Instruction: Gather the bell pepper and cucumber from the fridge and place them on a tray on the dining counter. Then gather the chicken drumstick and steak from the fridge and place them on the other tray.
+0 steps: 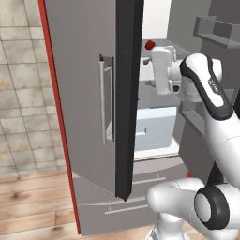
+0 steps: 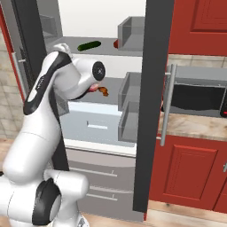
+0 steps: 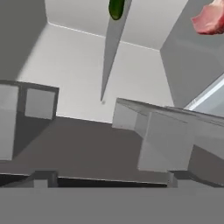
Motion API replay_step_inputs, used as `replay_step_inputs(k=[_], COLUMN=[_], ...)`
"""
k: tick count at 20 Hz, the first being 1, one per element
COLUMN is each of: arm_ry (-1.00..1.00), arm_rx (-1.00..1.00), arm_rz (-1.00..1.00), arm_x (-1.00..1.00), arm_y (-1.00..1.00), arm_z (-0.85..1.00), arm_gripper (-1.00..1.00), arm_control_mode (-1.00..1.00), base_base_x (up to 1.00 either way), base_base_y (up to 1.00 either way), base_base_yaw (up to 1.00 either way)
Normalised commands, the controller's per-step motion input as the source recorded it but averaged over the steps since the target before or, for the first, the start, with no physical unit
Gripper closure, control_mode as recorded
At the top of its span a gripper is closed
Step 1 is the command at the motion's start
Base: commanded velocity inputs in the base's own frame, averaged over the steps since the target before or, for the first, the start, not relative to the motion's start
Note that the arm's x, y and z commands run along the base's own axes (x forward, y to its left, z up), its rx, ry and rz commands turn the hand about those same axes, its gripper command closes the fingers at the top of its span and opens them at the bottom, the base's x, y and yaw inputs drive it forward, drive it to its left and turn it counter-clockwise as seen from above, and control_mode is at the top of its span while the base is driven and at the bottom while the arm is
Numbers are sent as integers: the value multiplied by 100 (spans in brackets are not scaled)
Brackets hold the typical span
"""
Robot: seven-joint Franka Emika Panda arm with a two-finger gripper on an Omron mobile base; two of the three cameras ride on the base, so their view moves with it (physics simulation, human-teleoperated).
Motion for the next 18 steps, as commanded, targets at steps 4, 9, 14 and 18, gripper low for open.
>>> replay_step_inputs(k=[4, 9, 14, 18], arm_ry=[9, 5, 0, 0], arm_rx=[6, 5, 3, 0], arm_rz=[13, 14, 19, 20], arm_x=[35, 20, -2, -31], arm_y=[25, 31, 39, 47], arm_z=[-18, -15, -15, -13], arm_gripper=[-100, -100, -100, -100], arm_control_mode=[-100, -100, -100, -100], base_base_x=[0, 0, 0, 0], base_base_y=[0, 0, 0, 0], base_base_yaw=[0, 0, 0, 0])
